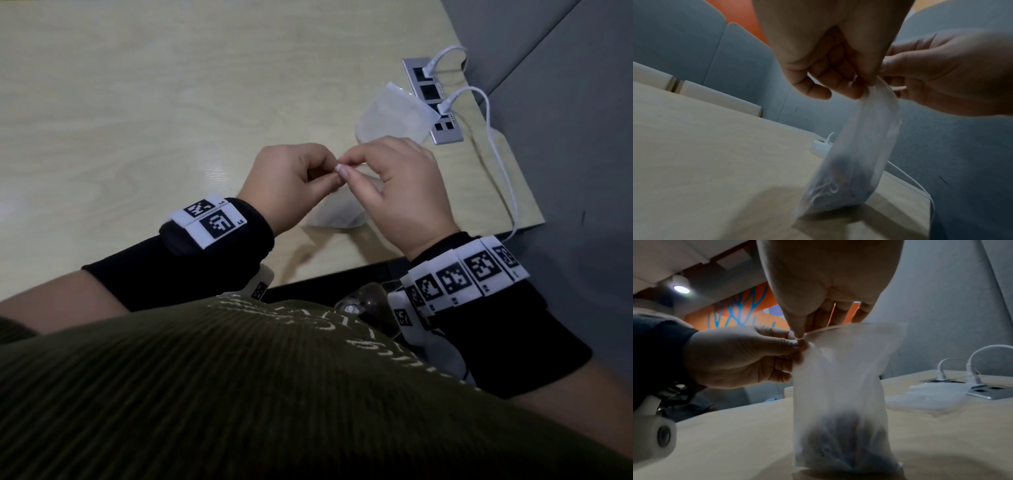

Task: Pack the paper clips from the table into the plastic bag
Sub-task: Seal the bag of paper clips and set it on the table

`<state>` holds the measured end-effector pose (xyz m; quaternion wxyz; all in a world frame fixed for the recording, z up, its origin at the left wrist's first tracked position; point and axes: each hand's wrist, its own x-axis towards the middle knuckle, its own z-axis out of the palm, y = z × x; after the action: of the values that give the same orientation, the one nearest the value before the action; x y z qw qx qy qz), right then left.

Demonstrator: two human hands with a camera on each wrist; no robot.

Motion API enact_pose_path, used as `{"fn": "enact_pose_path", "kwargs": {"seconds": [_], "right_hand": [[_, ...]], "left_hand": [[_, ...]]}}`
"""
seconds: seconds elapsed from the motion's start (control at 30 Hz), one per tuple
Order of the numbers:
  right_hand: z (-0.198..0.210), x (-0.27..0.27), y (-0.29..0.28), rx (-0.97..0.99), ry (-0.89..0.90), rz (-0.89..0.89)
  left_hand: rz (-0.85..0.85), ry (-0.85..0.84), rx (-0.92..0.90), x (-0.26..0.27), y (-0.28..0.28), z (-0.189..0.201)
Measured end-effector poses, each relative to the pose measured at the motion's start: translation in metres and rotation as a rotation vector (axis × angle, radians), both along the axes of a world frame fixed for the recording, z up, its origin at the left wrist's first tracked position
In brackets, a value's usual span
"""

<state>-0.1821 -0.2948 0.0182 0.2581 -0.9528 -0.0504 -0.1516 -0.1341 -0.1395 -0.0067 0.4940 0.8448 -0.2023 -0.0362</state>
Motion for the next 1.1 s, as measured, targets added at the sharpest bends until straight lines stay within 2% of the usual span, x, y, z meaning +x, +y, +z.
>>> {"fn": "enact_pose_path", "kwargs": {"seconds": [0.17,0.27,0.47,0.53,0.63,0.73,0.83,0.93,1.0,1.1], "right_hand": [[-0.004,-0.005,0.001,-0.245,-0.067,0.024],[-0.008,-0.006,-0.008,-0.291,-0.072,-0.025],[-0.026,-0.016,-0.041,-0.328,0.053,-0.196],[-0.031,-0.017,-0.039,-0.265,0.086,-0.207],[-0.03,-0.013,-0.033,-0.046,0.14,-0.222],[-0.022,-0.002,-0.029,0.098,0.156,-0.219],[-0.015,0.02,-0.023,0.181,0.098,-0.21],[-0.012,0.043,-0.023,0.349,0.095,-0.256],[-0.014,0.055,-0.033,0.306,0.181,-0.311],[-0.028,0.064,-0.052,0.031,0.45,-0.352]], "left_hand": [[-0.035,0.018,-0.056,-0.002,0.003,-0.006],[-0.012,0.033,-0.076,0.0,0.006,-0.008],[0.056,0.1,-0.144,0.005,0.018,-0.013],[0.05,0.129,-0.103,0.002,0.016,-0.013],[0.059,0.191,-0.059,0.0,0.014,-0.01],[0.12,0.245,-0.125,0.007,0.013,-0.004],[0.233,0.26,-0.197,0.023,0.011,0.001],[0.348,0.337,-0.286,0.046,0.014,0.0],[0.399,0.418,-0.202,0.062,0.023,-0.01],[0.386,0.374,0.104,0.072,0.039,-0.022]]}}
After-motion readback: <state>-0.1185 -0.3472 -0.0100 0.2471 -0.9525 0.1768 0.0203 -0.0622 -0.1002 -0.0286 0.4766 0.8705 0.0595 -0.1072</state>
